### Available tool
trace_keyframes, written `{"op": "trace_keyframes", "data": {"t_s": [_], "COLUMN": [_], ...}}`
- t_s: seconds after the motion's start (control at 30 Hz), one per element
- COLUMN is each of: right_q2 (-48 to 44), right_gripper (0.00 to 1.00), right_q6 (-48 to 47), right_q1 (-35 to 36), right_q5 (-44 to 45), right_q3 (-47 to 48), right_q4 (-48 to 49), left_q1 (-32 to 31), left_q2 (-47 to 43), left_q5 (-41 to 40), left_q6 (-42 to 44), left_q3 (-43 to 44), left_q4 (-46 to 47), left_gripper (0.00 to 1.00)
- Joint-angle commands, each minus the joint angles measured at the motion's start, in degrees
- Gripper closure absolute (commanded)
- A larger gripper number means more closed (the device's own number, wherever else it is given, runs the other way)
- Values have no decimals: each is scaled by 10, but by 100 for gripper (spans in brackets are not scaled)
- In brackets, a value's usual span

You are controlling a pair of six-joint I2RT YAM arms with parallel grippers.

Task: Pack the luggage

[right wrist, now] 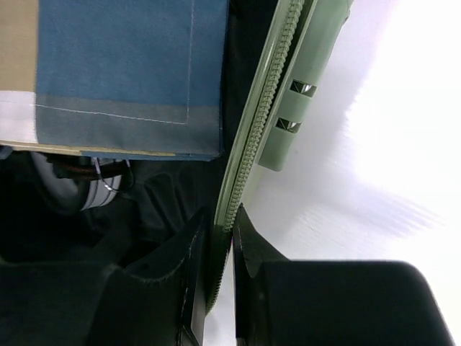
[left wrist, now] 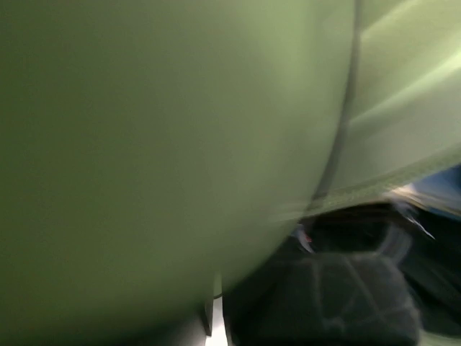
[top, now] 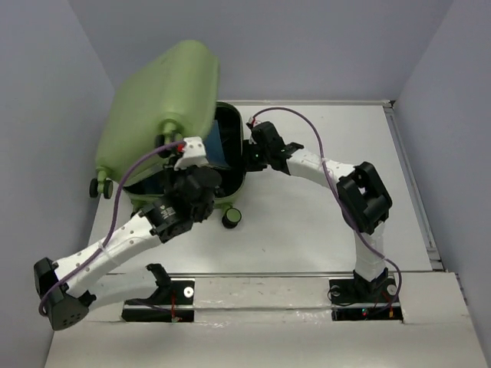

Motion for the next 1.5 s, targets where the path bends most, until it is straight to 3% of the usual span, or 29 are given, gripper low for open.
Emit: {"op": "trace_keyframes", "data": {"t_s": [0.0,0.1,0.17,0.27,0.33,0.37,0.4,0.47,0.5,0.53,0.57,0.6,0.67,0.7,0.77,0.8,0.83,0.87,0.93,1.07,1.17,1.33,1.47], "right_q2": [-48,-88,-113,-167,-206,-219,-231,-262,-272,-282,-306,-316,-343,-350,-381,-381,-407,-420,-457,-498,-525,-544,-495], "right_gripper": [93,93,93,93,93,93,93,87,83,78,58,44,15,13,11,12,25,41,90,93,93,93,93], "right_q6": [-77,-80,-84,-102,-109,-111,-111,-117,-121,-126,-129,-129,-127,-127,-127,-128,-129,-130,-134,-126,-96,-28,-14], "right_q1": [12,-23,-45,-86,-113,-124,-134,-169,-179,-187,-194,-194,-194,-194,-181,-181,-162,-149,-85,56,136,154,154], "right_q5": [-20,-11,-7,-12,-10,-2,2,13,17,21,31,36,15,-2,-28,-26,-21,-21,-25,-8,-3,29,101], "right_q3": [-65,-131,-164,-217,-243,-249,-252,-244,-236,-225,-204,-191,-151,-141,-129,-129,-137,-142,-169,-255,-332,-418,-411], "right_q4": [27,30,34,36,31,25,20,1,-21,-33,-40,-58,-78,-90,-106,-106,-110,-115,-127,-150,-158,-133,-102], "left_q1": [-259,-366,-412,-416,-407,-373,-346,-267,-168,-122,-78,10,86,167,237,269,322,344,379,456,487,513,508], "left_q2": [33,74,109,128,131,137,157,178,189,204,212,241,274,314,359,381,430,454,536,663,719,795,843], "left_q5": [9,-27,-17,42,78,95,111,225,276,315,382,416,483,525,619,651,701,719,774,858,924,988,1043], "left_q6": [-71,88,113,127,159,138,106,-8,-32,-44,-55,-64,-88,-96,-115,-120,-130,-136,-138,-141,-158,-162,-158], "left_q3": [43,105,161,274,294,340,373,464,483,492,510,529,586,608,670,688,706,742,780,894,895,906,902], "left_q4": [97,204,224,229,274,249,164,66,32,13,7,-2,-39,-56,-77,-82,-94,-100,-112,-125,-77,-15,-9], "left_gripper": [83,32,7,4,2,1,1,1,2,2,3,3,3,3,3,3,3,3,3,3,3,4,9]}}
